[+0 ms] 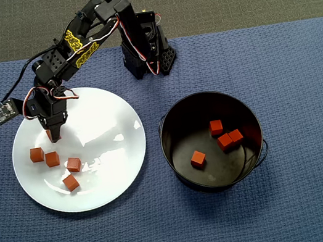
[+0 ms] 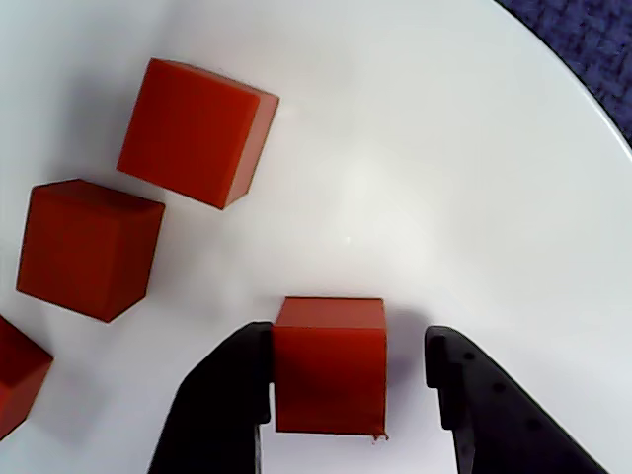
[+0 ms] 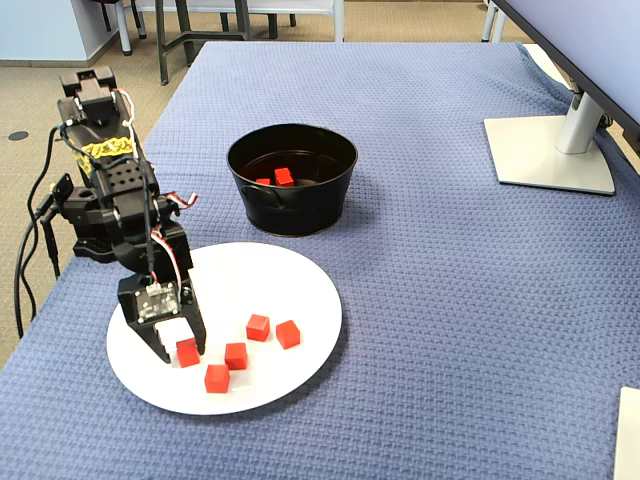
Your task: Pick up the red cubes from the white plate and place them in the black recipient
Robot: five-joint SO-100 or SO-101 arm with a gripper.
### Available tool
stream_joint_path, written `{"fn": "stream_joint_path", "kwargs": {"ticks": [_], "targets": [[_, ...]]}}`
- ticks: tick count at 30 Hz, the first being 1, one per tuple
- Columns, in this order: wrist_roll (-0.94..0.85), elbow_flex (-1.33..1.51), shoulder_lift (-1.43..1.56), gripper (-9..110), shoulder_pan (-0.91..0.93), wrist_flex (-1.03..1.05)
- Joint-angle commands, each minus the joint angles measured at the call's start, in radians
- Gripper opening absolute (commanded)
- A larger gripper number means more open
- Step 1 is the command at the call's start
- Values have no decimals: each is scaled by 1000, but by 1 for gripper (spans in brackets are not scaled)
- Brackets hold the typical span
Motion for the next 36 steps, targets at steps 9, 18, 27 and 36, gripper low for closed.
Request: {"fn": "stream_joint_path", "kwargs": {"ticks": [9, 18, 27, 36], "targets": [[94, -64, 26, 0, -23, -20], [629, -146, 359, 0, -169, 304], [1058, -147, 790, 0, -598, 637], [1216, -23, 887, 16, -1143, 428]]}}
